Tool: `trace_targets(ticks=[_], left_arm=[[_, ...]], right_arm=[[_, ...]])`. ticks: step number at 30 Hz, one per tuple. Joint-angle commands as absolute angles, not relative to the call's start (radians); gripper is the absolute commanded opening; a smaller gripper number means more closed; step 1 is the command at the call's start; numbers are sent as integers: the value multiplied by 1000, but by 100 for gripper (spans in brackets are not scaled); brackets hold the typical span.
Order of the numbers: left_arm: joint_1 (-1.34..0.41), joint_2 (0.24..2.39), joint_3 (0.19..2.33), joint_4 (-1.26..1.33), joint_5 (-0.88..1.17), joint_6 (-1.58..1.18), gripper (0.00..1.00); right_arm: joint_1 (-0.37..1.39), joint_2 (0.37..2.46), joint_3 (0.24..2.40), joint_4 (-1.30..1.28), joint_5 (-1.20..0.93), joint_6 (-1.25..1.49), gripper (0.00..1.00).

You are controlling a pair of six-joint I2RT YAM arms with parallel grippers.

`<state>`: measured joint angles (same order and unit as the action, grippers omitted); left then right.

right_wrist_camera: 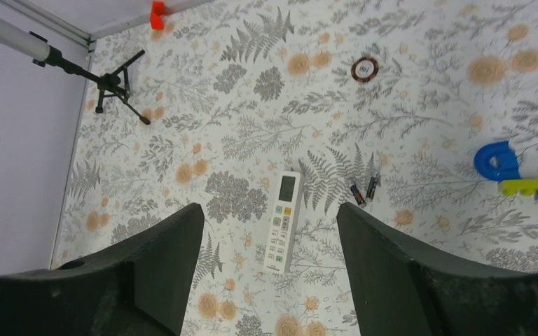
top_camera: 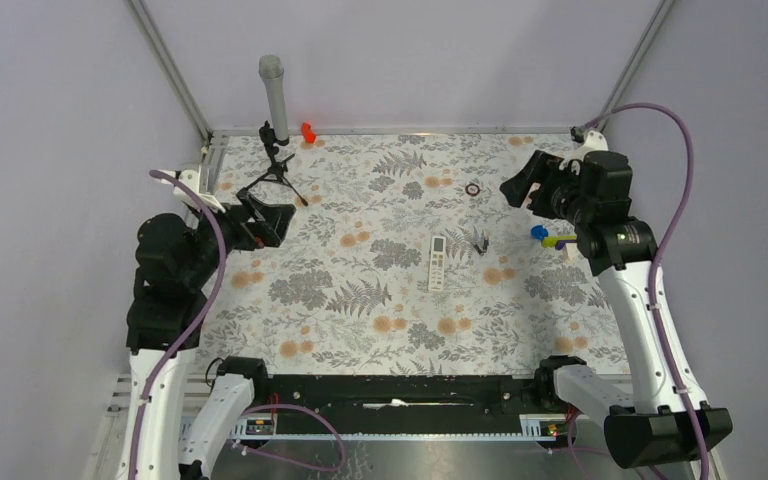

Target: Load the batteries into the remote control

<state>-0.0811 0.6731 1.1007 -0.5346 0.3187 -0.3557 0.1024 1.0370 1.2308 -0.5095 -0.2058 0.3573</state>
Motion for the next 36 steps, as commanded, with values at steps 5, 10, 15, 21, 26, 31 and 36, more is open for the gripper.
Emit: trace_targets(ticks=[5,10,15,21,26,31,36], left_arm=[[-77,705,983,-295,386,-597,99],[-82,799,913,-51,601,-699,99],[-203,912,886,10,536,-738,99],[-458,1140,959,-49,193,-765,97],[-644,1385,1074,-89,9,-750,91],[-770,1640,1259,-231,-111,-790,85],[-873,1828,1381,-239,-149,-799,85]], right_arm=[[98,1006,1055,-334,-311,449,77],[98,951,912,-222,-357,517,76],[99,934,834,-208,-325,605,76],[98,894,749,-114,-290,733,74],[98,877,750,-171,-224,732,74],[98,843,731,-182,-218,722,74],[98,829,730,-223,-213,699,74]])
